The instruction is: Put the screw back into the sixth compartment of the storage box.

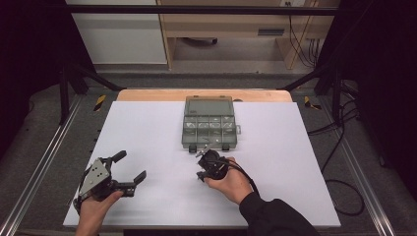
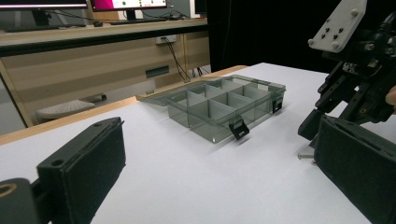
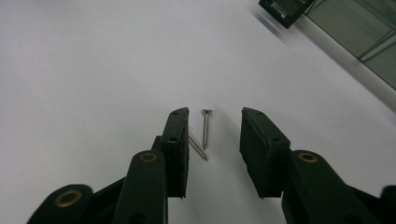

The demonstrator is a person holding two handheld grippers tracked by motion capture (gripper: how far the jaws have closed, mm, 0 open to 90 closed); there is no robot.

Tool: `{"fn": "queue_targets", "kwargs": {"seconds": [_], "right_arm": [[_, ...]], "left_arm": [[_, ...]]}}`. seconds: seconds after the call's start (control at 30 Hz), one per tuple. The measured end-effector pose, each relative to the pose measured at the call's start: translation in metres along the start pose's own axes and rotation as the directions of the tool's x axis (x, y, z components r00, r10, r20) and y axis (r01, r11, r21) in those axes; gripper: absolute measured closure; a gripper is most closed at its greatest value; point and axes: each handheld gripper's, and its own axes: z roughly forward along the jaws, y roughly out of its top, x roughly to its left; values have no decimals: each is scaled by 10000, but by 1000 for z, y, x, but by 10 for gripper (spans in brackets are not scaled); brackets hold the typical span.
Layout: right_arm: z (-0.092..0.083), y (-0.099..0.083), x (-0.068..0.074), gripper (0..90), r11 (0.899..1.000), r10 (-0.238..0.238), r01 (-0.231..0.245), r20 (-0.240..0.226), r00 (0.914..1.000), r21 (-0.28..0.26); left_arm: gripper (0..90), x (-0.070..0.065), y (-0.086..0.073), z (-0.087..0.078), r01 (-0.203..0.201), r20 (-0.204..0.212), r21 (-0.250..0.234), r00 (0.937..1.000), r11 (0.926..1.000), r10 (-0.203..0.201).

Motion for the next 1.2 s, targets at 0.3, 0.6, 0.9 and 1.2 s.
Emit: {"fn": "queue_targets", "kwargs": {"seconds": [0.3,0.6,0.9,1.2], "right_arm": [[6,2,-1,749,9999,-95,94,86,9999,83],[13,4,3,781,9999,61,-61,24,10000,113],[17,4,1,860,9997,-51,48,109,9999,236],[17,4,0,878,9998,35,-35,33,10000,172]], "left_arm": [[19,0,0,1,-6,26,18,10000,10000,6],[19,-1,0,1,-12,34,15,10000,10000,12],[19,-1,0,1,-39,65,48,10000,10000,39],[19,-1,0,2,16,65,33,10000,10000,-16]]}}
